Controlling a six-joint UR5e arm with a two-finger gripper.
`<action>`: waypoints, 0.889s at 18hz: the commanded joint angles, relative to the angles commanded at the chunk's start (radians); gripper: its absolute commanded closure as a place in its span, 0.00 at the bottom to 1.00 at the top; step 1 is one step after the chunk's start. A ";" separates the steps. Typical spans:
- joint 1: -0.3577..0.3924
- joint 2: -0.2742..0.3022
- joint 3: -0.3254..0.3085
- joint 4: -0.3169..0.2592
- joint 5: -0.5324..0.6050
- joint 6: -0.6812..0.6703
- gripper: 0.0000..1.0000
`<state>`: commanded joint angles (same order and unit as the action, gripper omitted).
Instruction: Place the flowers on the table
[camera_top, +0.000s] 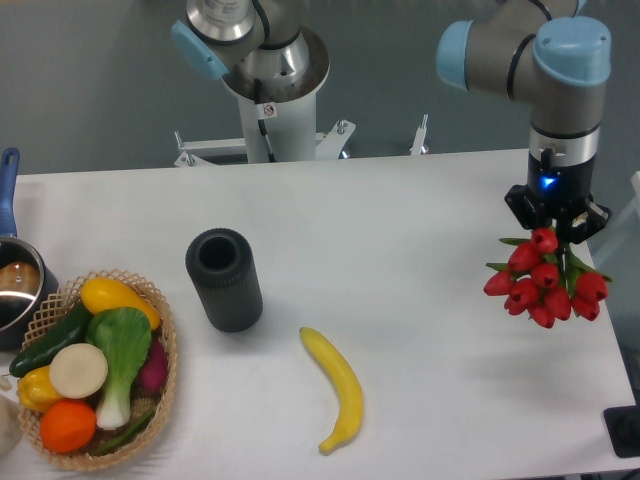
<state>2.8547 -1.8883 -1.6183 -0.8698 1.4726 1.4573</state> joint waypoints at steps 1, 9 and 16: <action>0.000 0.000 -0.003 0.000 0.000 0.000 1.00; 0.000 -0.008 -0.040 0.012 0.005 0.009 1.00; -0.047 -0.041 -0.094 0.015 0.034 0.008 0.95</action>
<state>2.8073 -1.9297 -1.7119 -0.8544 1.5062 1.4650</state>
